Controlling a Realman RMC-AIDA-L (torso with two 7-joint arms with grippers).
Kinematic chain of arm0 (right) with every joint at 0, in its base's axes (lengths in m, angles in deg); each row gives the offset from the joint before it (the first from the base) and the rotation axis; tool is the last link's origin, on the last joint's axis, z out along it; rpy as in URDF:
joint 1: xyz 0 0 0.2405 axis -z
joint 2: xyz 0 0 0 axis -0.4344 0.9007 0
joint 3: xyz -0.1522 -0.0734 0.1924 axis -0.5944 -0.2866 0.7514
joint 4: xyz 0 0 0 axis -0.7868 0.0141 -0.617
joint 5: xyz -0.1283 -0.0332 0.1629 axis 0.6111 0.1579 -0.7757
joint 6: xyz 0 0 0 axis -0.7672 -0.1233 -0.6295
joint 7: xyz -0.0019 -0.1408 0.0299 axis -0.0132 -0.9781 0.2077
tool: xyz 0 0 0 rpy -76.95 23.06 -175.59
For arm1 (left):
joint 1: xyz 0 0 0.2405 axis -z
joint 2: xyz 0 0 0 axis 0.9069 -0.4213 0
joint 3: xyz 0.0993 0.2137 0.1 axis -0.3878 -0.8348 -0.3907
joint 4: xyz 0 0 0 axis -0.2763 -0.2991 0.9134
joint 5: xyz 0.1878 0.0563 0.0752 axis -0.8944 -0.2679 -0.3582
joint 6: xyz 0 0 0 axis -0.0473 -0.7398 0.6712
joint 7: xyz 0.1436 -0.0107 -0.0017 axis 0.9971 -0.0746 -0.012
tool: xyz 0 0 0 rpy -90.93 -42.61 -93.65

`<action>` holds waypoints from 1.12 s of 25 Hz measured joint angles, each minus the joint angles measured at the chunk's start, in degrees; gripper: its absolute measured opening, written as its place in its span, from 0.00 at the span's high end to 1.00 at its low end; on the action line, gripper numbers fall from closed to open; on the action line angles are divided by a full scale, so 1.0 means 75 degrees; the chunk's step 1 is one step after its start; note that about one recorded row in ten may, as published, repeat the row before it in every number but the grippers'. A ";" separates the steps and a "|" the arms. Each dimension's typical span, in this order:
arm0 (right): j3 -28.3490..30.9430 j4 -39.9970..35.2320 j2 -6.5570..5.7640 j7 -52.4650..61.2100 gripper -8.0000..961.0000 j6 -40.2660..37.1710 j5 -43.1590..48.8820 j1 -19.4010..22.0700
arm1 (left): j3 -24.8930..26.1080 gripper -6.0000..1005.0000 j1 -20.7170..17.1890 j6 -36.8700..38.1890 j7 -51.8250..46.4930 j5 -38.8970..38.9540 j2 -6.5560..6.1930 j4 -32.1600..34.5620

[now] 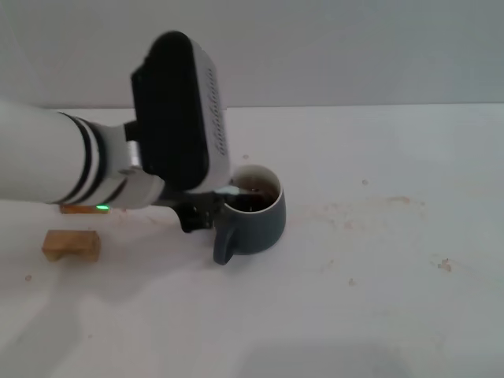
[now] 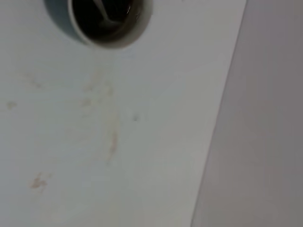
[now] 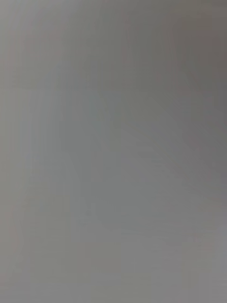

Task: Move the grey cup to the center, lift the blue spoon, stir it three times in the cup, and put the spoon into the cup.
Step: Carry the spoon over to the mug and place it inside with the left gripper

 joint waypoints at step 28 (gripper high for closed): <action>-0.0188 0.0011 0.0004 0.0000 0.99 -0.0051 -0.0022 0.0007 | 0.0055 0.82 -0.0502 0.0229 -0.0280 -0.0589 -0.0020 -0.0154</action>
